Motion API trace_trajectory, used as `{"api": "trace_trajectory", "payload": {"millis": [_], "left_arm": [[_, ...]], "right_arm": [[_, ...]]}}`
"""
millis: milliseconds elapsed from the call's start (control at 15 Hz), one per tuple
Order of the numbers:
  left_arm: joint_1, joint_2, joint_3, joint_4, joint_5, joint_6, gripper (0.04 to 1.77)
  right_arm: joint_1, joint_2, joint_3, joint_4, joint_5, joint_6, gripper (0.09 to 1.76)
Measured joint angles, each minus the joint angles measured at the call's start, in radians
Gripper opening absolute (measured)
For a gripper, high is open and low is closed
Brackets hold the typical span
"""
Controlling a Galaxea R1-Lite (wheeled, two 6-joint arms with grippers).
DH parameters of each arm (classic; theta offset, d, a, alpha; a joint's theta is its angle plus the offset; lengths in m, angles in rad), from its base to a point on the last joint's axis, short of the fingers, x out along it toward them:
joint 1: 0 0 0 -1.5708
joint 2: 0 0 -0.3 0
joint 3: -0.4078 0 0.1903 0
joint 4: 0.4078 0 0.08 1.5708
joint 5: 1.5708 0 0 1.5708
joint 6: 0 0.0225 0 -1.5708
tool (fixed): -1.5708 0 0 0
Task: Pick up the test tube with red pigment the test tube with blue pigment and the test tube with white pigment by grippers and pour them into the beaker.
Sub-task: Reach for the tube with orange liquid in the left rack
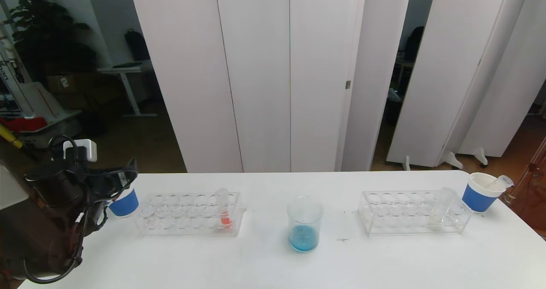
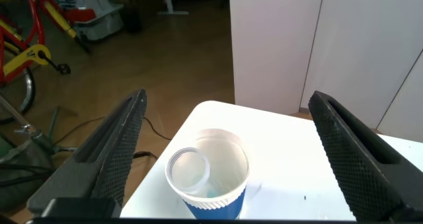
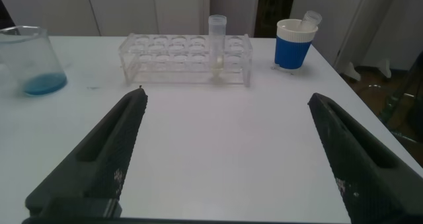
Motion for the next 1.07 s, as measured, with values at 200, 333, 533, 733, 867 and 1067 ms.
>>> {"api": "trace_trajectory", "payload": {"millis": [200, 333, 533, 733, 867, 1067], "left_arm": [[-0.003, -0.117, 0.1, 0.009, -0.02, 0.0, 1.75], [-0.013, -0.207, 0.167, 0.018, -0.024, 0.0, 1.75], [-0.042, -0.361, 0.248, 0.087, -0.026, 0.001, 1.75], [-0.072, -0.546, 0.294, 0.225, -0.025, 0.002, 1.75], [-0.092, -0.676, 0.306, 0.342, -0.024, -0.001, 1.75], [-0.122, -0.895, 0.309, 0.563, -0.023, -0.006, 1.75]], "right_arm": [[0.0, 0.0, 0.0, 0.0, 0.0, 0.0, 1.75], [0.0, 0.0, 0.0, 0.0, 0.0, 0.0, 1.75], [0.0, 0.0, 0.0, 0.0, 0.0, 0.0, 1.75], [0.0, 0.0, 0.0, 0.0, 0.0, 0.0, 1.75], [0.0, 0.0, 0.0, 0.0, 0.0, 0.0, 1.75], [0.0, 0.0, 0.0, 0.0, 0.0, 0.0, 1.75]]}}
